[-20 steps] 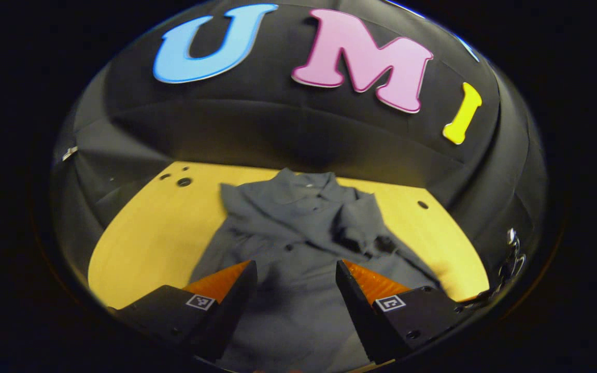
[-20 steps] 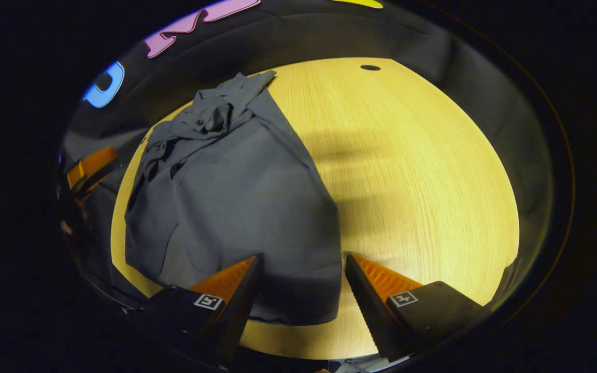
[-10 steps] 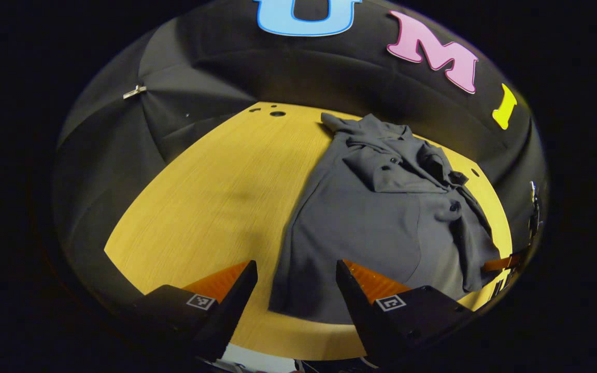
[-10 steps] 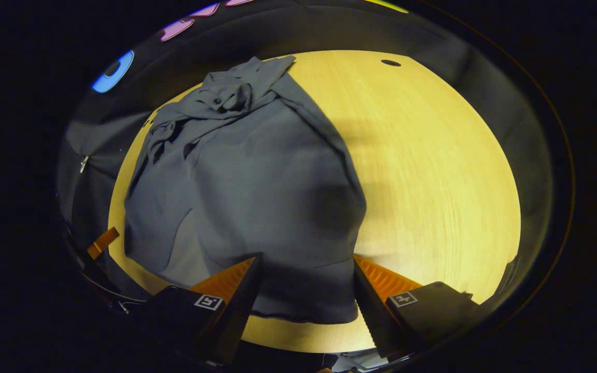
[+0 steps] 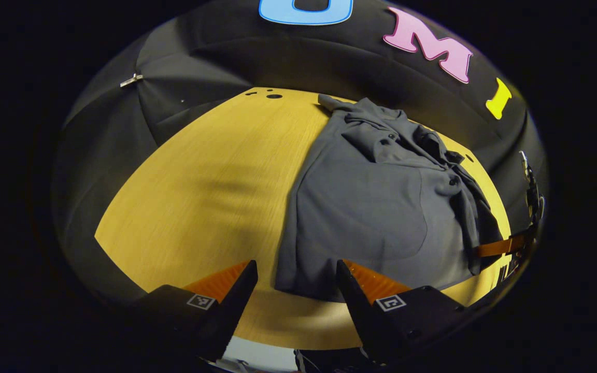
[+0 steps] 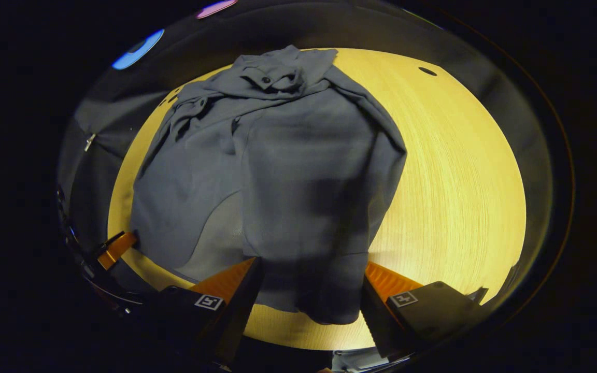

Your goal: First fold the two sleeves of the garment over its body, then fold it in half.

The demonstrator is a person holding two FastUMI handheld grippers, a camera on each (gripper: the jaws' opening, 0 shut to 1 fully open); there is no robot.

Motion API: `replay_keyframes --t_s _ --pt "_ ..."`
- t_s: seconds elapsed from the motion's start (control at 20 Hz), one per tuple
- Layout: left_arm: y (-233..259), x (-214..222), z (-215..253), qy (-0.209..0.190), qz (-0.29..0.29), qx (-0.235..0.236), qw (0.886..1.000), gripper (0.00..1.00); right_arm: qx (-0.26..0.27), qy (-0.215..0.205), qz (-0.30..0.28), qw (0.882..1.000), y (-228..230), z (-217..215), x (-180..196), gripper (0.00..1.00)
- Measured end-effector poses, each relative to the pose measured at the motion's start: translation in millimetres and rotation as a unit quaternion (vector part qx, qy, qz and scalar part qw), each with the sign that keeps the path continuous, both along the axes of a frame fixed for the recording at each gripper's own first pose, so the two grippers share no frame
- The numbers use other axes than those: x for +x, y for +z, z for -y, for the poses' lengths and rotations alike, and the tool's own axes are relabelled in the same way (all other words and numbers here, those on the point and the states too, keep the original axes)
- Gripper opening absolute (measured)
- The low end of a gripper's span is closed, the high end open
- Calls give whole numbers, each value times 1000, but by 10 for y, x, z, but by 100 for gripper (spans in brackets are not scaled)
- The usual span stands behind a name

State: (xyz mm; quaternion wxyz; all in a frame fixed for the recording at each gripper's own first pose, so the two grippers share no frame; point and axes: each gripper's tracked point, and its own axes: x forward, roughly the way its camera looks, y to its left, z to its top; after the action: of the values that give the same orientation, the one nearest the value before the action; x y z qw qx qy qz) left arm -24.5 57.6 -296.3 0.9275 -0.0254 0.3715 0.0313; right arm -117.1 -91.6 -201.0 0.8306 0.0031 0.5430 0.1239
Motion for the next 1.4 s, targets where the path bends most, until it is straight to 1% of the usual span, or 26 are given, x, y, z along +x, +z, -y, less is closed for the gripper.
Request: replay_keyframes --t_s 0.05,0.1,0.25,0.35,0.4,0.45,0.5,0.55,0.6,0.65,0.7,0.75,0.8,0.85,0.95,1.05,1.1,1.15,1.2,1.25,1.4 --pt "-35 9 1 -3 -2 4 1000 92 -10 4 2 1000 -13 2 -4 99" --pt "-52 31 11 -6 -3 6 1000 96 -18 6 5 1000 -22 5 2 100" --pt "-84 92 65 -13 -5 22 1000 97 -45 13 17 999 -47 7 -5 99" --pt "-127 111 73 -17 -17 55 998 98 -66 31 28 997 -62 1 -21 99" --pt "-139 103 116 -28 -20 60 998 98 -66 31 30 997 -70 -13 -10 100" --pt "-126 112 206 -38 -16 63 997 98 -66 26 30 997 -61 -27 -14 97" --pt "-148 126 234 -41 -19 65 997 83 -66 23 26 997 -67 -22 -14 97" --pt "-147 161 251 -46 -19 63 997 84 -65 23 25 997 -78 -29 -4 94" --pt "-151 163 267 -50 -19 64 997 79 -67 28 20 997 -59 -28 -21 91" --pt "-167 162 277 -52 -21 64 996 76 -66 35 21 997 -66 -52 2 90" --pt "-159 175 287 -54 -20 62 996 71 -65 37 24 997 -61 -75 19 78" --pt "-170 185 310 -59 -23 61 996 69 -63 38 23 997 -59 -102 29 66" --pt "-169 178 356 -68 -24 60 996 63 -61 44 27 997 -64 -137 33 42" --pt "-170 183 394 -75 -26 61 995 56 -57 50 29 997 -62 -176 34 38" --pt "-180 220 490 -89 -28 63 994 39 -49 71 34 996 -80 -216 58 20" --pt "-180 242 553 -100 -26 66 992 18 -38 89 31 995 -60 -223 54 11" --pt "-180 261 569 -106 -23 65 992 11 -28 92 30 995 -52 -218 65 10" --pt "-173 282 592 -111 -21 61 992 8 -16 86 26 996 -39 -209 61 8" --pt "-164 298 598 -110 -20 51 992 6 -3 71 25 997 -36 -209 72 8" --pt "-148 314 603 -110 -23 43 993 6 8 59 21 998 -30 -206 75 7" --pt "-76 335 609 -117 -20 43 992 6 26 41 30 998 51 -215 108 7"
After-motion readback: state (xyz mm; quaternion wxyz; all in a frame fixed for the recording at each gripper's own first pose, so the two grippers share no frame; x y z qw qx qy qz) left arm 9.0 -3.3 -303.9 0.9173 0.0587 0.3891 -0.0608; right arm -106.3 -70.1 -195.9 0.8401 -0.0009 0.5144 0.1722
